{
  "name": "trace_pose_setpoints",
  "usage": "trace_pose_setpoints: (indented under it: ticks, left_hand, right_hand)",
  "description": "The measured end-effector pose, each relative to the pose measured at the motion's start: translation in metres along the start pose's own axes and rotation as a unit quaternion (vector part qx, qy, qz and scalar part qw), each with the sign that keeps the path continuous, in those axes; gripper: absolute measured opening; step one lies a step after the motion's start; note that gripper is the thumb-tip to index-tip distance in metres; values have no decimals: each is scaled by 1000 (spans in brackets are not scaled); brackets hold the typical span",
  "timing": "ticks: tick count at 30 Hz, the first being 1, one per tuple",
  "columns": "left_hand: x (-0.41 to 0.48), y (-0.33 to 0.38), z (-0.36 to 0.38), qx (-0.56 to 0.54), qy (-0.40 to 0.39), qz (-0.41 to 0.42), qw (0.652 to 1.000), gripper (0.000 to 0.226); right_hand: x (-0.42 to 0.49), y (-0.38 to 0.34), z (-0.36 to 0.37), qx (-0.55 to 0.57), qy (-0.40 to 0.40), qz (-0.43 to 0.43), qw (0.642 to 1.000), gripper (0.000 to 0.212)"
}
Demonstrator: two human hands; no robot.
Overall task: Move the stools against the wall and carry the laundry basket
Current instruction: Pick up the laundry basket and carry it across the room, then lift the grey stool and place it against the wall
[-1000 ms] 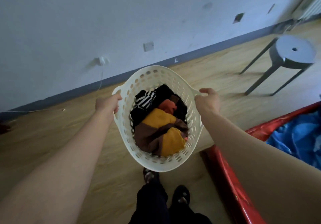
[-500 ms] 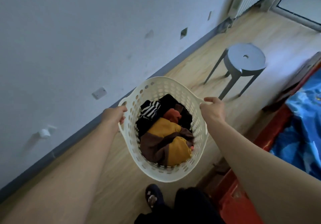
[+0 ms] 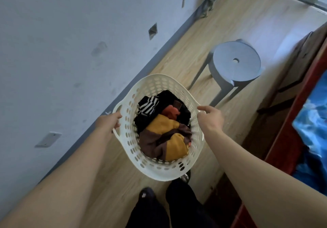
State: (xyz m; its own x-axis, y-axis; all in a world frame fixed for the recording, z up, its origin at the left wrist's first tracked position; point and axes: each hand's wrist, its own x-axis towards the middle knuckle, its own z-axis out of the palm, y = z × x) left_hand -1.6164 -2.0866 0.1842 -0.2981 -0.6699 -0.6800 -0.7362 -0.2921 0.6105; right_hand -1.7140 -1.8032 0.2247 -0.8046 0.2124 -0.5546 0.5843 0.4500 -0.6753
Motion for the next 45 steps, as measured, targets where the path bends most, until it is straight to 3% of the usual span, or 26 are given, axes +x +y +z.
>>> trace_pose_setpoints:
  ticks: [12,23,26,28,30,35,41,45]
  left_hand:
    - [146,26,120,75,-41,-16,996,15]
    - [214,-3,165,168,-88,-62,980,19]
    - [212,11,168,223,-81,-42,971,39]
    - [202,30,172,305,-69,22,950,60]
    - [187,53,184,318,-77,99,940,71]
    - [118,130,246,259,-168,191,932,64]
    - [51,197,322,226,-221,227,921,60]
    - [32,219,381,210,-218,199,932,62]
  right_hand:
    - [153,25,73,-24,12,107,994,31]
    - [213,73,115,-27,-31,161,986,22]
    - [218,71,112,-47,-20,173,984,20]
    - [216,63,108,-92,-11,164,982,24]
    - [214,46,101,-120,-2,140,983,31]
    - [215,-18,53,-86,22,79,993,33]
    - [255,-69,-18,-76,49,15,996,34]
    - [309,-88,-66,-69,61,1,996,31]
